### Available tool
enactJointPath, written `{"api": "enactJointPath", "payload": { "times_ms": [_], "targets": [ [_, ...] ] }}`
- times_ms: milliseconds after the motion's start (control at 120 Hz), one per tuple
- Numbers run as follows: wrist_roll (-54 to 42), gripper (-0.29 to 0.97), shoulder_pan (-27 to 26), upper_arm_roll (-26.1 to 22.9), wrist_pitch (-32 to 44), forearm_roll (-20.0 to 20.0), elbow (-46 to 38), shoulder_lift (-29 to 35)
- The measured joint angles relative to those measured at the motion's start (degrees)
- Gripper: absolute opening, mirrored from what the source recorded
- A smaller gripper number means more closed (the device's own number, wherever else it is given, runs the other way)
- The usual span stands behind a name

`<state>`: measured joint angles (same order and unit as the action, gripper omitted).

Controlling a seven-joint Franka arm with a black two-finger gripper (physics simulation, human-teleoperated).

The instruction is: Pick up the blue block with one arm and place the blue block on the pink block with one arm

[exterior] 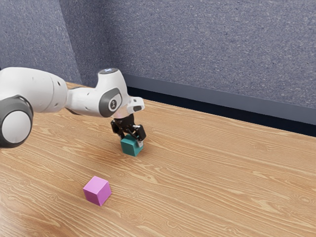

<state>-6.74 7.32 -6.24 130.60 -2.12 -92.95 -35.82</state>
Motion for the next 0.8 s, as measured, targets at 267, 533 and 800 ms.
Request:
{"api": "enactJointPath", "payload": {
  "times_ms": [267, 533, 800],
  "targets": [
    [1.0, 0.65, 0.4, 0.1, -0.2, -0.1, -0.5, 0.2],
    [1.6, 0.56, 0.3, 0.0, 0.1, -0.2, -0.4, 0.1],
    [2.4, 0.34, 0.1, 0.1, 0.2, 0.3, -0.5, 0.4]
  ]
}}
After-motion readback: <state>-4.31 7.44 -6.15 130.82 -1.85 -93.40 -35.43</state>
